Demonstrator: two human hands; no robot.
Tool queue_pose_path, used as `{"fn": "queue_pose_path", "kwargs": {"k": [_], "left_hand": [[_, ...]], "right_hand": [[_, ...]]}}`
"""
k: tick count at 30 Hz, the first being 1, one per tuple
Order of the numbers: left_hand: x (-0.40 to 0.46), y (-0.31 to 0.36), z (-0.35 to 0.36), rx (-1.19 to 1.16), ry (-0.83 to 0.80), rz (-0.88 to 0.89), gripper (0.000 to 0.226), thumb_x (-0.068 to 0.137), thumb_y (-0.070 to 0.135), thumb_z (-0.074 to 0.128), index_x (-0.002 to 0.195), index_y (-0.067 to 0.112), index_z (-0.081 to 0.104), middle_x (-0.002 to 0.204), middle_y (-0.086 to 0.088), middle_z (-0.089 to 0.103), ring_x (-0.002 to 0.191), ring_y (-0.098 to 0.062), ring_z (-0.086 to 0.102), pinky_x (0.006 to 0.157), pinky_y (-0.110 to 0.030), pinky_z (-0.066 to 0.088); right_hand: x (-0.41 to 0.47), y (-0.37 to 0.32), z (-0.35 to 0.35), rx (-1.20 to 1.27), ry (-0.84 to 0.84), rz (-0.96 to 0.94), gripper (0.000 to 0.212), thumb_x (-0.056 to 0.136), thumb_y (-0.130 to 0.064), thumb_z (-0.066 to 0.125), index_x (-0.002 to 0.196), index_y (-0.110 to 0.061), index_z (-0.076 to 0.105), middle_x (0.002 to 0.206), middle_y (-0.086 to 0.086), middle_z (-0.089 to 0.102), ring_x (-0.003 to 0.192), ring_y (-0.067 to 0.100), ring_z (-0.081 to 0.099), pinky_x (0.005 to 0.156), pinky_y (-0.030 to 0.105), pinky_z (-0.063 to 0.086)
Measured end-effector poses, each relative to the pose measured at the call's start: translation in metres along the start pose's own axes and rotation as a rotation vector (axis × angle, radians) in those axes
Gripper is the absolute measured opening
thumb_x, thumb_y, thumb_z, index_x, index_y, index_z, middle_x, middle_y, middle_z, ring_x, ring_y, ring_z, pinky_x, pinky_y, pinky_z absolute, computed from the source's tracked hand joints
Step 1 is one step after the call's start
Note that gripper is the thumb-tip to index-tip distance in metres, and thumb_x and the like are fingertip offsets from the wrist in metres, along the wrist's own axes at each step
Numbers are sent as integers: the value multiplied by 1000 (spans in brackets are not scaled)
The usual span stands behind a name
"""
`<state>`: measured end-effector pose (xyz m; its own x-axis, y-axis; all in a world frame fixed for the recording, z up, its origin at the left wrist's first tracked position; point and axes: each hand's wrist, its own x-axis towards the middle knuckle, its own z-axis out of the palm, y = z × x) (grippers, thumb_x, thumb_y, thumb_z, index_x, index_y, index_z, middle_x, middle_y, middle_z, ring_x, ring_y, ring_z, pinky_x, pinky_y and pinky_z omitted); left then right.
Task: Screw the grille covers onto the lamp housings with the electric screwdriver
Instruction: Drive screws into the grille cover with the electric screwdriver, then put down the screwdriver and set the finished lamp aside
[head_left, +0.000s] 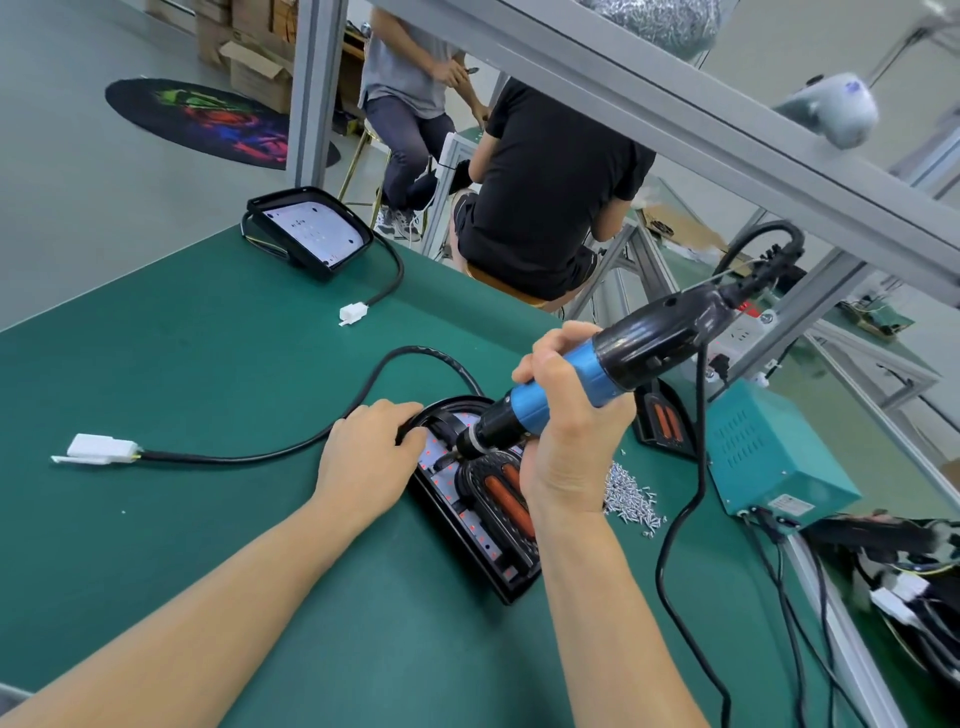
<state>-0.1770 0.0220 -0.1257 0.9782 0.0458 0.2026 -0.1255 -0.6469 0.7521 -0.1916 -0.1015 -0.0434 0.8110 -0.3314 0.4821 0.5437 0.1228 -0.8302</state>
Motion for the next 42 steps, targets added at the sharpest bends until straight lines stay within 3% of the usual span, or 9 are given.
{"fn": "queue_pose_path", "kwargs": {"k": [3,9,15,18,21,25,31,36,42], "left_hand": [[0,-1,-1,3,1,8,20,93,19,49,99,10,65,57,3,38,64,-22,39,66,-35,36],[1,-4,-1,6,5,32,17,91,18,50,94,12,66,54,-1,43,61,-24,41,68,-38,46],[0,-6,-1,-12,-28,42,22,92,18,51,107,22,67,85,-5,64,84,-30,56,79,-42,46],[1,-6,0,-7,-26,39,25,93,18,51,111,23,67,94,-5,66,90,-30,56,81,-41,45],[0,-4,1,-2,-23,34,26,93,18,51,113,22,66,97,-6,65,91,-31,55,81,-41,44],[-1,-3,1,28,-25,39,24,92,17,50,109,20,67,87,-7,65,85,-32,54,76,-41,45],[-3,-1,0,29,-15,43,23,92,17,52,109,22,68,90,-6,66,85,-33,57,76,-41,47],[-4,-1,-1,37,-32,45,23,92,19,52,109,26,67,92,-4,64,84,-30,58,78,-41,47],[-10,1,-10,-21,-49,51,29,93,18,55,121,14,62,111,-6,63,88,-22,53,82,-35,41]], "right_hand": [[0,0,2,8,3,12,26,69,0,60,71,-26,61,63,-5,56,59,20,51,59,26,46],[-3,-13,3,61,71,30,49,75,2,60,119,-16,50,66,-1,56,60,16,51,62,22,47],[13,-68,-41,-144,161,-194,32,81,-11,68,83,-43,66,76,-6,61,59,17,55,60,27,48],[20,-98,-84,-279,244,-196,22,81,-17,72,89,-33,60,78,-9,64,55,15,55,56,27,49],[24,-113,-137,-533,261,-67,25,84,-21,75,97,-29,55,73,-12,61,51,14,56,53,28,50],[19,-93,-197,-1029,217,334,47,86,-34,73,120,-16,47,87,2,62,49,14,60,58,38,55],[-1,-38,-241,-1517,11,738,50,91,-45,62,112,-8,37,113,14,59,92,30,58,73,34,43],[1,-14,-238,-1760,-30,729,56,94,-49,56,125,-6,38,129,15,55,116,34,56,82,35,43],[7,-7,-225,-2086,-135,728,55,94,-58,49,123,-12,49,119,8,62,112,26,58,73,31,37]]}}
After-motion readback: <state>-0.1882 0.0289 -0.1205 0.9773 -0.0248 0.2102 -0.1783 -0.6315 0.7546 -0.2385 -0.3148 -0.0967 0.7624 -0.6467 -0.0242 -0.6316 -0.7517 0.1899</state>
